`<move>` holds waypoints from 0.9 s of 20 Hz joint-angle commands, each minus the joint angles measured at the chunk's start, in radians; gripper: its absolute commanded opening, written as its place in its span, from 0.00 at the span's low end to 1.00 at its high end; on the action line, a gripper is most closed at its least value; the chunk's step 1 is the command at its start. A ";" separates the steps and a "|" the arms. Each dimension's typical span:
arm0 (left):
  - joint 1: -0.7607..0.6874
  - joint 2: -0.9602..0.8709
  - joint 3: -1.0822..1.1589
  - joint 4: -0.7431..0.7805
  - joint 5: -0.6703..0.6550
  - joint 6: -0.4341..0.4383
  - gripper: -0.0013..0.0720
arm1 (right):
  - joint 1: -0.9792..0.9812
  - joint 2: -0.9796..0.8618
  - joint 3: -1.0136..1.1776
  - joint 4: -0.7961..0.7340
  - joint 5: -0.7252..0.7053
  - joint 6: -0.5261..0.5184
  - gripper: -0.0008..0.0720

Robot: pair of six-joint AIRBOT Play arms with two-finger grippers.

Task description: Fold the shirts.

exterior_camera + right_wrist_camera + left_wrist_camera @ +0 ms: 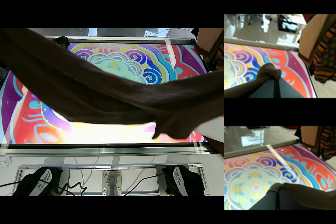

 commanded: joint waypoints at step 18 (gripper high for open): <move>-0.089 -0.879 -0.200 0.127 0.203 0.087 0.03 | 0.255 -0.957 -0.362 0.191 -0.444 0.042 0.04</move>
